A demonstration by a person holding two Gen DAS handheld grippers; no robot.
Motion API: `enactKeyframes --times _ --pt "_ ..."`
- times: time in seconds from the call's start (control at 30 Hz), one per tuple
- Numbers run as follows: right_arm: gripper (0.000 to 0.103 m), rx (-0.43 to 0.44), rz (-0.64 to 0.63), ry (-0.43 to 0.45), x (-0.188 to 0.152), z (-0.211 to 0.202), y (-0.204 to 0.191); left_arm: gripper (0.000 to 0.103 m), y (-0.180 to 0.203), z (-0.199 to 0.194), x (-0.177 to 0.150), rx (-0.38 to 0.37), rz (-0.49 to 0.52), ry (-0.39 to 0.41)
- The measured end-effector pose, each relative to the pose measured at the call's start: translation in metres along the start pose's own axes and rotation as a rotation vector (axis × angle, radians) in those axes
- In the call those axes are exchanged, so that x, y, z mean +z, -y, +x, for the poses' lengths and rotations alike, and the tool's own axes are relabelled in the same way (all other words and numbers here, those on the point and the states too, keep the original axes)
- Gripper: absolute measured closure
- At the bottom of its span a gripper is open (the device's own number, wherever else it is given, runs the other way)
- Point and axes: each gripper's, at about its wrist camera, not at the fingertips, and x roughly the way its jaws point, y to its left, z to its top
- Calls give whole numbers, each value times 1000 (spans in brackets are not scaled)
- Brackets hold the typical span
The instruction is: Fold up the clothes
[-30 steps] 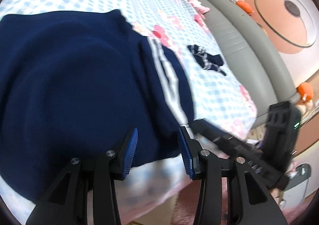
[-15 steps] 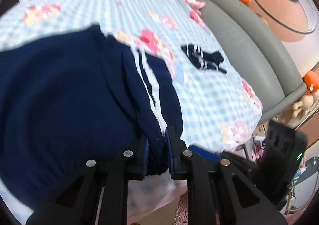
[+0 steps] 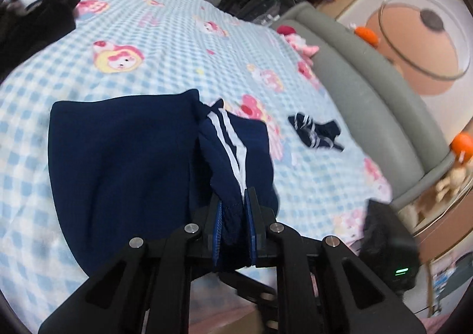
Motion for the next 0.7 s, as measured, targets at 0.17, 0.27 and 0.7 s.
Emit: enactKeyframes --times 0.17,0.27,0.7 --pt "44 0 -19 -19 6 17 -14 88 -2 4 8 -23 -22 20" --pt "38 -7 -42 -15 5 21 -22 88 -4 5 12 -35 -24 27" --pt "49 -222 48 23 -7 19 2 89 -33 -1 4 -14 -97 59"
